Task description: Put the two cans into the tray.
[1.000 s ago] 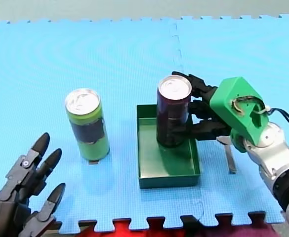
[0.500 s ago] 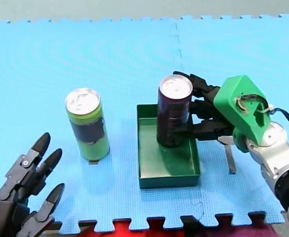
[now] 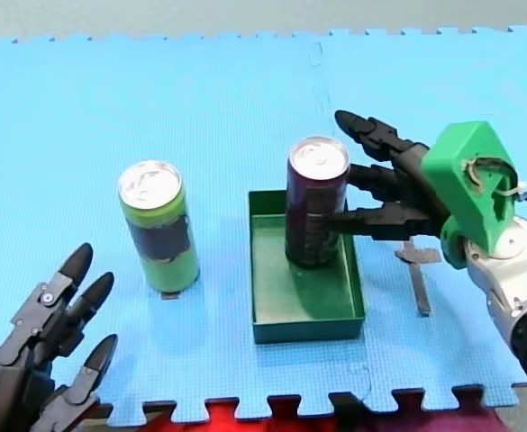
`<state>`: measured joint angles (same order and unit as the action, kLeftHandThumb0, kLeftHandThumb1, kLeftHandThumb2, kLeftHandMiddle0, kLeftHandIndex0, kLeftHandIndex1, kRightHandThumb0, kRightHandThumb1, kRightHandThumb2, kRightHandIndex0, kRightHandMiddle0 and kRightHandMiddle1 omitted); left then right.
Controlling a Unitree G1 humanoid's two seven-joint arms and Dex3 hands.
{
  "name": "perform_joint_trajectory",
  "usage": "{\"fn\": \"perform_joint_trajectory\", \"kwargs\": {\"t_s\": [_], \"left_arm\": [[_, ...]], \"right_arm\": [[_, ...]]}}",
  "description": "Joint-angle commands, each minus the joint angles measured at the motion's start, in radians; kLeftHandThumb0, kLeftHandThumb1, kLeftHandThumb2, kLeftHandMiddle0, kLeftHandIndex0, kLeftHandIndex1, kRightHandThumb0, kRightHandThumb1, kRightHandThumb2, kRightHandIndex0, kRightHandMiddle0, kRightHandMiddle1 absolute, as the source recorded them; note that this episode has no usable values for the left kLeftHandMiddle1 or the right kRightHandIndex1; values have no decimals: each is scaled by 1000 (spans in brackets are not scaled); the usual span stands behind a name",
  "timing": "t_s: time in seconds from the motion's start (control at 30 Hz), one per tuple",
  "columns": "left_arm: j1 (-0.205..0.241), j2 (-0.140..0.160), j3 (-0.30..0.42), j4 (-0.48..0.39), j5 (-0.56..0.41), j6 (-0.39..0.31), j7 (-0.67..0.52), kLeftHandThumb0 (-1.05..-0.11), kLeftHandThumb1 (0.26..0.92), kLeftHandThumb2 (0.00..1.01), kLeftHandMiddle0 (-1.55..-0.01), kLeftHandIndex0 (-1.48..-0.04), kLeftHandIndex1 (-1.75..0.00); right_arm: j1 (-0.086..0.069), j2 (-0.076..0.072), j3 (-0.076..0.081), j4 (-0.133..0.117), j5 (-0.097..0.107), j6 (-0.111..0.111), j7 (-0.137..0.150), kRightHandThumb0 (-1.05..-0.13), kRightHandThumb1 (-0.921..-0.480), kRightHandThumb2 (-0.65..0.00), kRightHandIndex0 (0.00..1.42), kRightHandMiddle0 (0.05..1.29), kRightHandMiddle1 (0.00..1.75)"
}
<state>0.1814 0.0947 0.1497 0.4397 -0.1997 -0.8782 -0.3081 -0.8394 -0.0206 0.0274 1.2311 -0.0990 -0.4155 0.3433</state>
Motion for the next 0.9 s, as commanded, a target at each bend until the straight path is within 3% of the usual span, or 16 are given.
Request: {"fn": "perform_joint_trajectory", "kwargs": {"t_s": [0.0,0.17,0.63,0.77,0.87], "left_arm": [[-5,4,2,7,-1,-7,-1,-1048,921,498,-405,-304,-3],[-14,5,3,21,-2,-9,-2,-1048,921,498,-406,-305,-3],[-17,10,9,33,-12,-20,-14,-1048,921,501,-415,-312,-4],[-22,7,11,38,-19,-21,-18,-1048,921,504,-419,-315,-5],[-21,9,13,38,-25,-21,-24,-1048,921,504,-421,-316,-5]], "right_arm": [[-19,-18,-19,-6,18,2,12,-989,-703,0,279,117,4],[-16,-23,-39,3,40,-14,41,-962,-697,0,291,123,4],[-6,-32,-46,14,37,-25,57,-903,-688,0,301,128,2],[1,-50,-46,12,35,-29,71,-891,-687,0,302,129,1],[16,-90,-39,10,23,-40,93,-888,-688,-1,302,128,1]]}}
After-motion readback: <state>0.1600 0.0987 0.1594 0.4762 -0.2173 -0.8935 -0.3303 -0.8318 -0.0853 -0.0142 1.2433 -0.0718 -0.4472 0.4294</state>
